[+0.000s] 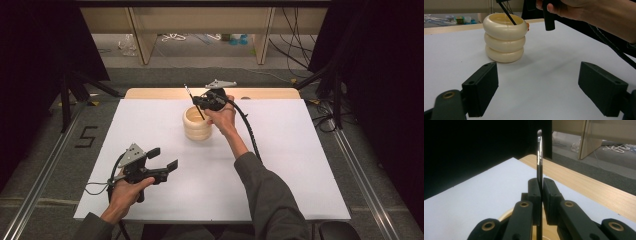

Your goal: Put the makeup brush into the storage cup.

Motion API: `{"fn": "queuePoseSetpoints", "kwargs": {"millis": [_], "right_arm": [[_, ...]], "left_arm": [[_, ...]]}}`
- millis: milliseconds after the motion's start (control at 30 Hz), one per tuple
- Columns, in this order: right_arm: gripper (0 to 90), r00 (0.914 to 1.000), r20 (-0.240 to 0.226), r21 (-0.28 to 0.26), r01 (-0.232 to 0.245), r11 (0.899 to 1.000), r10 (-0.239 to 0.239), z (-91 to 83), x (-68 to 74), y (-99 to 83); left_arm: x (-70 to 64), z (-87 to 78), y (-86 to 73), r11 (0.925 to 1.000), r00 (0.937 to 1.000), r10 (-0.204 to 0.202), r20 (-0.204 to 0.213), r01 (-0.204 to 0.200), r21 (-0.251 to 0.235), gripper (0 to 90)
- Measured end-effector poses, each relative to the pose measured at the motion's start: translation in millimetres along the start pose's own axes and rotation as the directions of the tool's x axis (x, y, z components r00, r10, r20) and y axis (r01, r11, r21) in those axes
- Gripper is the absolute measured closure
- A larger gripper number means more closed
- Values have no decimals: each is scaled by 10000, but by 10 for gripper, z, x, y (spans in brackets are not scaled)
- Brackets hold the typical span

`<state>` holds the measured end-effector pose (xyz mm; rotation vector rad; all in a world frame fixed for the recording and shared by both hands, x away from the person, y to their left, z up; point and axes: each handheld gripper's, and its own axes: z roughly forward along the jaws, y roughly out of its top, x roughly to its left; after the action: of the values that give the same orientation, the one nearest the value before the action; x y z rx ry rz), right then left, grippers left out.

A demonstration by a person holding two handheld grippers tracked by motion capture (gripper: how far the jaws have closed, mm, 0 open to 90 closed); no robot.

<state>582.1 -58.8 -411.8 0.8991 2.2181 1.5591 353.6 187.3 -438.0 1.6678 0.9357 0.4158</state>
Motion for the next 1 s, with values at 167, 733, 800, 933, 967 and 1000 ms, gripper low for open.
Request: {"fn": "queuePoseSetpoints", "kwargs": {"millis": [167,733,800,933,967,1000], "right_arm": [[856,10000,-58,-13,-22,10000,21,13,3,-20],[841,9995,296,468,118,9988,-132,-10,-4,-118],[787,9994,332,649,-105,9978,84,-34,-19,-125],[687,9978,585,628,-338,9975,302,-72,-45,-123],[653,9974,597,546,-436,9976,403,-76,-45,-119],[634,9975,628,489,-350,9982,319,-84,-56,-113]], "left_arm": [[1,-2,-1,10000,10000,-36,-29,36,-9,160],[1,-2,-1,10000,10000,-33,-42,33,-15,160],[2,-3,0,10000,10000,-39,-43,39,-19,160],[2,-2,-1,10000,10000,-29,-43,29,-12,160],[2,-2,-1,10000,10000,-29,-43,29,-12,160],[2,-2,-1,10000,10000,-37,-52,37,-10,160]]}}
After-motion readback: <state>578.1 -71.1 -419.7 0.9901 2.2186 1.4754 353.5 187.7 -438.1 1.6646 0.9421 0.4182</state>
